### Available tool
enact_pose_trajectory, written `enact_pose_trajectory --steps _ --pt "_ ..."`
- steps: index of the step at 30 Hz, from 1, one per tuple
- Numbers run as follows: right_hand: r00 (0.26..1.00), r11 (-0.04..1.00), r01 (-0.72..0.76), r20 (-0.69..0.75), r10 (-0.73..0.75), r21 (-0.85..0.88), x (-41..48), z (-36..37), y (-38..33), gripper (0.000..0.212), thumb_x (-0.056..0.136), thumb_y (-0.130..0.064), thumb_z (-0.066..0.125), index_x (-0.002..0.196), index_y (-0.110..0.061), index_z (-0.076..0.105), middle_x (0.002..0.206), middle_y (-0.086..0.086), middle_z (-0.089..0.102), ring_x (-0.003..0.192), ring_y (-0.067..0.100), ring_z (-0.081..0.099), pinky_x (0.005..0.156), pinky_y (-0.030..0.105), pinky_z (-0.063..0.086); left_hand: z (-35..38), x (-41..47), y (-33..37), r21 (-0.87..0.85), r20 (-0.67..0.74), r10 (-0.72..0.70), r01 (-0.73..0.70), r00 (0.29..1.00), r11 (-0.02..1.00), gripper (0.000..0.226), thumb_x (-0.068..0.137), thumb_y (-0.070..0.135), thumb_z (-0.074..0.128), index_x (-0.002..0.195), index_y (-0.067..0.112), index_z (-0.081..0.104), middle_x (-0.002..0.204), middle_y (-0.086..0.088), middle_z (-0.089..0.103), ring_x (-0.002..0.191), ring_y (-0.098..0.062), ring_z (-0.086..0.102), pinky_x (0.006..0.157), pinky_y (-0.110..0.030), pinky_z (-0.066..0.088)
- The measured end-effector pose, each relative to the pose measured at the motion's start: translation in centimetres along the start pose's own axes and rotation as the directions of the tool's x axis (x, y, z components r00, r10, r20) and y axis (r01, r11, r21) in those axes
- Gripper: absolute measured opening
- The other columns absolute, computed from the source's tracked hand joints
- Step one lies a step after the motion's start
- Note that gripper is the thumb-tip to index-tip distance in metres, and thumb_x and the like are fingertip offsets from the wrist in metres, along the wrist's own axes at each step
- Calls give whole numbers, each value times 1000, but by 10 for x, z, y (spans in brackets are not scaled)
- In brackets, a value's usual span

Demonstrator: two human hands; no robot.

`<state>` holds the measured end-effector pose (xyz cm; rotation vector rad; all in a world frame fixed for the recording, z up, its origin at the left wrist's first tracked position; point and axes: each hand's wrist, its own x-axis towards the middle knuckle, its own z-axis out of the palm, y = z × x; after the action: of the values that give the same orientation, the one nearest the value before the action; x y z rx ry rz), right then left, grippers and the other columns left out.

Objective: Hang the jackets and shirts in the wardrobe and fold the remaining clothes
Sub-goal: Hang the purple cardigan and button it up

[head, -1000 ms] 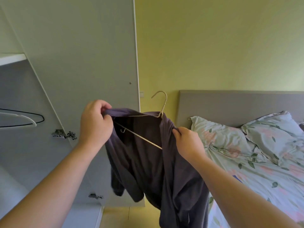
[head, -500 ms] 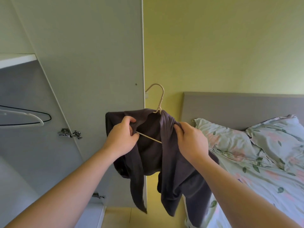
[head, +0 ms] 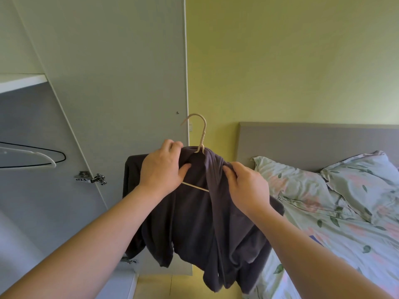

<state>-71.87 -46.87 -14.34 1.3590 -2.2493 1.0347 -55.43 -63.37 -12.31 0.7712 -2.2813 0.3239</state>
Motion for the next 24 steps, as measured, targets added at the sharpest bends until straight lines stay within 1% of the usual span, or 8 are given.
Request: enact_pose_trajectory --steps 5,8,10,13,15,19,22,24 --pt "1000 1000 -1 12 1 8 -2 5 4 31 103 -46 45 89 -24 63 70 -11 60 65 21 60 51 31 44 0 -2 -2 -136 133 -100 118 986 984 25 90 15 60 115 15 57 105 -5 63 74 -31 63 57 -35 47" --pt "1000 1000 9 29 -9 -13 -3 6 9 33 103 -47 43 96 -25 66 76 -9 66 67 19 62 53 31 48 -5 -1 0 -194 149 -85 113 985 975 15 91 23 58 104 15 62 93 -3 64 75 -28 61 60 -34 47" --pt "999 1000 3 33 -3 -8 -3 7 13 32 103 -46 42 98 -24 66 80 -9 66 69 19 62 56 33 49 -8 -2 2 -161 115 -49 67 992 985 17 93 32 59 93 15 62 82 -1 62 71 -26 59 59 -34 46" --pt "996 997 -38 85 32 72 1 9 19 28 105 -39 43 101 -21 65 88 -8 63 78 22 62 71 41 54 -12 1 3 -116 38 46 -42 998 992 28 95 30 64 75 12 58 67 -1 58 69 -27 49 61 -37 41" --pt "991 993 -68 122 55 98 4 9 22 26 106 -34 44 105 -19 65 94 -5 61 87 25 61 83 46 51 -15 2 7 -141 33 82 -76 996 987 30 95 27 65 72 10 56 65 -1 57 70 -28 46 65 -39 39" --pt "995 997 -77 63 76 11 2 7 18 29 103 -32 46 122 -24 66 122 -1 59 117 26 52 102 47 39 -14 -1 13 -285 132 6 32 991 958 30 100 32 59 80 10 54 74 -2 58 71 -29 53 61 -41 44" --pt "999 997 -8 -53 12 83 1 0 5 36 94 -41 50 125 -27 58 121 -3 55 114 23 52 96 44 43 -12 -4 16 -345 191 8 59 982 937 26 100 36 57 82 17 52 73 5 55 67 -24 54 57 -35 38" --pt "997 996 68 -45 -66 53 3 -2 -5 45 88 -52 60 124 -26 54 117 -2 54 105 23 56 84 40 49 -12 -6 18 -376 211 21 62 977 924 22 99 37 58 85 20 55 74 6 57 68 -22 56 57 -36 41"
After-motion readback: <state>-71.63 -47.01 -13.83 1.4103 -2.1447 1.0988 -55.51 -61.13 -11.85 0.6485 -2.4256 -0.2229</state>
